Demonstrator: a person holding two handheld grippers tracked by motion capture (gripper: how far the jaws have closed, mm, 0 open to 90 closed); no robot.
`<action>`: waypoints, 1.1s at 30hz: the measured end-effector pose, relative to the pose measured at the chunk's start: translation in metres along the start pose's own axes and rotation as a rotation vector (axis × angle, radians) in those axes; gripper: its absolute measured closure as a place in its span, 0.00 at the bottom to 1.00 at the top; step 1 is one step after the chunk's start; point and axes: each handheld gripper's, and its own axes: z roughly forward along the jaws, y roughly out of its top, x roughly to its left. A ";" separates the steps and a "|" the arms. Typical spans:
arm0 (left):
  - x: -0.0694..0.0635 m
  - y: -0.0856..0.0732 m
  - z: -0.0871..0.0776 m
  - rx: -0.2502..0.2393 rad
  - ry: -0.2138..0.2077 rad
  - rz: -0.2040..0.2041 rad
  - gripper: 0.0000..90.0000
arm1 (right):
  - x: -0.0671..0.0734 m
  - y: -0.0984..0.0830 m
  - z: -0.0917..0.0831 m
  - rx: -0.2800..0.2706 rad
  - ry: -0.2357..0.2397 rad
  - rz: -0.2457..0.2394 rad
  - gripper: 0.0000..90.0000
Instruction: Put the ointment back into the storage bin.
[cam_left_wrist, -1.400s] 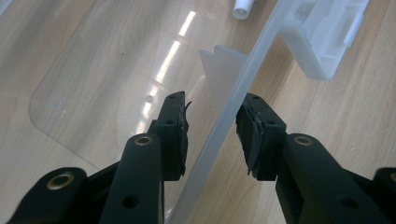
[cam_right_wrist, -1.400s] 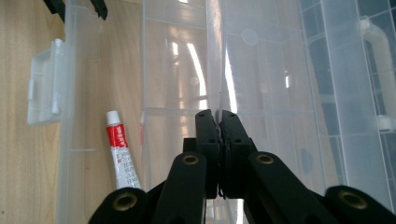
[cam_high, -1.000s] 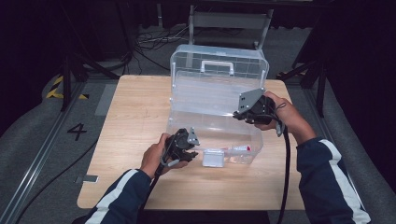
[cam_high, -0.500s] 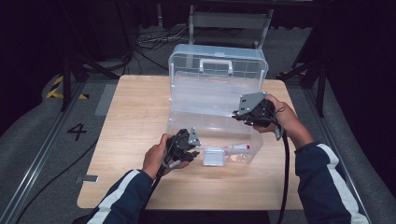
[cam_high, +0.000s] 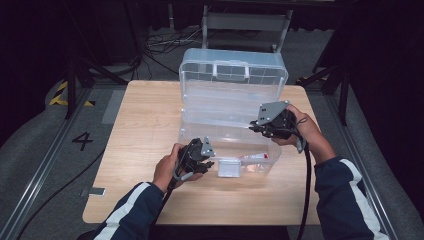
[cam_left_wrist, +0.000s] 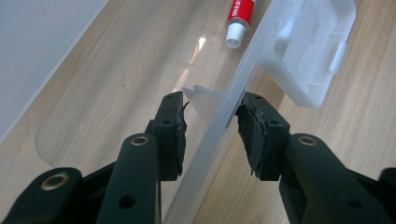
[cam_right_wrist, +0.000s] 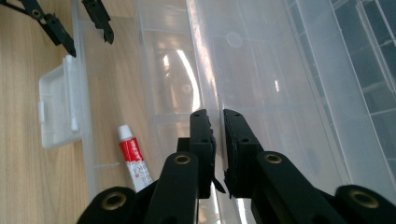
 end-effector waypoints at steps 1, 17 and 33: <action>0.000 0.000 0.000 -0.002 0.001 -0.004 0.68 | 0.000 -0.002 0.000 -0.014 0.005 0.012 0.92; 0.000 -0.008 -0.008 -0.065 -0.015 -0.001 0.59 | 0.010 -0.024 0.004 -0.175 0.018 0.139 0.87; 0.016 -0.031 -0.067 -0.210 0.036 -0.041 0.49 | 0.014 -0.030 0.004 -0.208 -0.010 0.180 0.84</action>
